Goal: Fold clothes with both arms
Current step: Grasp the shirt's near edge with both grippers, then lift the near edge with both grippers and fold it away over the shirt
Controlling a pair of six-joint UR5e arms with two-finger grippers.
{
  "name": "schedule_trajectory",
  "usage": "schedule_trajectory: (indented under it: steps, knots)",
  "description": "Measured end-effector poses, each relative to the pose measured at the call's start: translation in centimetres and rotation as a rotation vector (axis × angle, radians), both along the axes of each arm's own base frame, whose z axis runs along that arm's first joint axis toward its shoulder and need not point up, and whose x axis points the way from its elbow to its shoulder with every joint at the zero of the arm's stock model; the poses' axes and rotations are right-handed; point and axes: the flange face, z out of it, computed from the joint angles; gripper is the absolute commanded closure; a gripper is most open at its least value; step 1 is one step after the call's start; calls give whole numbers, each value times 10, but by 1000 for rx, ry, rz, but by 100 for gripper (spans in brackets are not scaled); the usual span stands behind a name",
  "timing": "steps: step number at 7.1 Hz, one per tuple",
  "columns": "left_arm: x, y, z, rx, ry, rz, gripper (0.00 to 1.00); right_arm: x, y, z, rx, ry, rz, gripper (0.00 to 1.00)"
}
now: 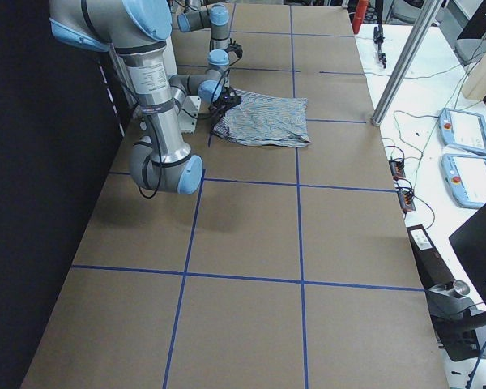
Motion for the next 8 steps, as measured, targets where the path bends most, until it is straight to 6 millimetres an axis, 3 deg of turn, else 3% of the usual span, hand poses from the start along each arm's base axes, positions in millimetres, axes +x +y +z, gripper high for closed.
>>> schedule_trajectory:
  steps: [2, 3, 5, 6, 8]
  knots:
    - [-3, 2, -3, -1, -4, 4, 100, 2, -6, 0, 46, -2, -7, 100]
    - [-9, -15, -8, 4, 5, -26, 100, 7, -21, -1, 96, -2, -2, 100]
    - [-17, -77, -25, 20, 39, -131, 100, 28, -69, -10, 161, -53, 62, 100]
    - [-10, -109, -19, 19, 38, -179, 100, 31, -93, -12, 194, -71, 84, 100]
    - [4, -146, 3, 10, 38, -230, 100, 9, -135, -12, 234, -42, 91, 100]
